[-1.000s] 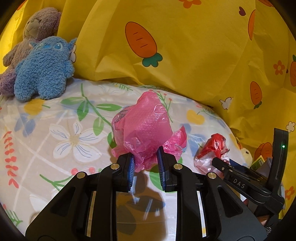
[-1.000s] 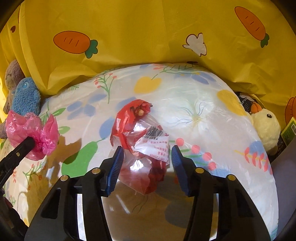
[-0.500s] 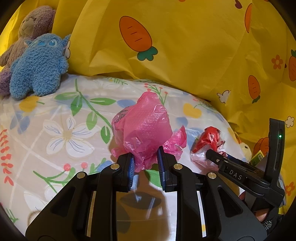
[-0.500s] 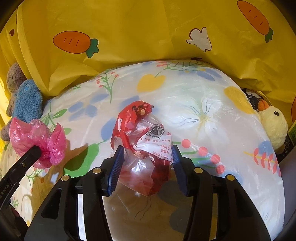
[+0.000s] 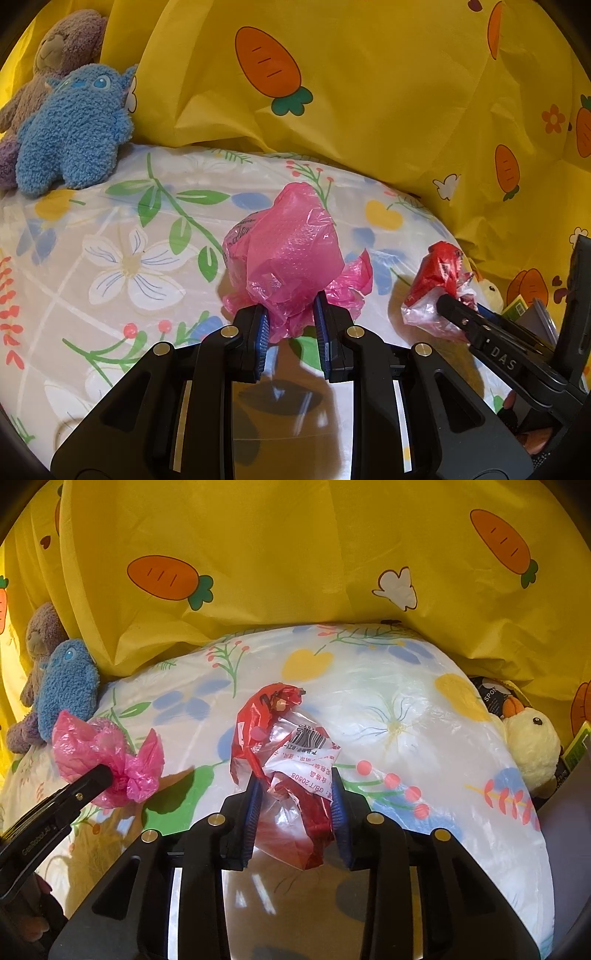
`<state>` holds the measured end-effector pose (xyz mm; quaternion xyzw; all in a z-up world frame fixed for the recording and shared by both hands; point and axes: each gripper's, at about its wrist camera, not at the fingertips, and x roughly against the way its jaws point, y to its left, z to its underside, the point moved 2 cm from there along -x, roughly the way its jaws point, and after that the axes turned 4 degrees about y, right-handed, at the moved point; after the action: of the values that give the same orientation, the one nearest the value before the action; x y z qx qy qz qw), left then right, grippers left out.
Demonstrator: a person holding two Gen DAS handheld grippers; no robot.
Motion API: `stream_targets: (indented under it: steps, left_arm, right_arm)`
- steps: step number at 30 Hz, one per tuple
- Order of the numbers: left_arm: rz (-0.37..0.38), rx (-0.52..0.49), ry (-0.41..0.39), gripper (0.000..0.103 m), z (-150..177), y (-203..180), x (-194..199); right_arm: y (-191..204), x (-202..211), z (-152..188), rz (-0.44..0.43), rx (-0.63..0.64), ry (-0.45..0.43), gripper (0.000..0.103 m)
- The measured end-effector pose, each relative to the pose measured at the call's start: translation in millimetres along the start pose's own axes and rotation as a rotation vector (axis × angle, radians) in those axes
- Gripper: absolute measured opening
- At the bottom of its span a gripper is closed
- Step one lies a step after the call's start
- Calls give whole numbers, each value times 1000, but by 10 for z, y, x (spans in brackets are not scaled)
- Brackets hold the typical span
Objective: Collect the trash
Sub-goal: 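Lift and carry the wrapper and pink bag over the gray bin with both tools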
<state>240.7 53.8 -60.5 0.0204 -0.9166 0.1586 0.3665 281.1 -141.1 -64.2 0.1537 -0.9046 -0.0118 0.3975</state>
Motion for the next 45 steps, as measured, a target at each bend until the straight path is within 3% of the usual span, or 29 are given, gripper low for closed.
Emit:
stream_targets:
  steps: [6,19,36,45]
  left_arm:
    - [19,-51,-18,21,15,-170,131]
    - [159,-202,-55,21,301,-1001,728]
    - [275,-358,-20,21,768,-1947,935]
    - [347,-433,-34,21,774,-2514,1050]
  right_arm:
    - [-47,466,132,31,33,-65,35]
    - [-372,1360,574,65,3,-184,36]
    - [-982,1981,965,177,-86,-268,36]
    - [-1425,2265,1002,267,-163,-323,36]
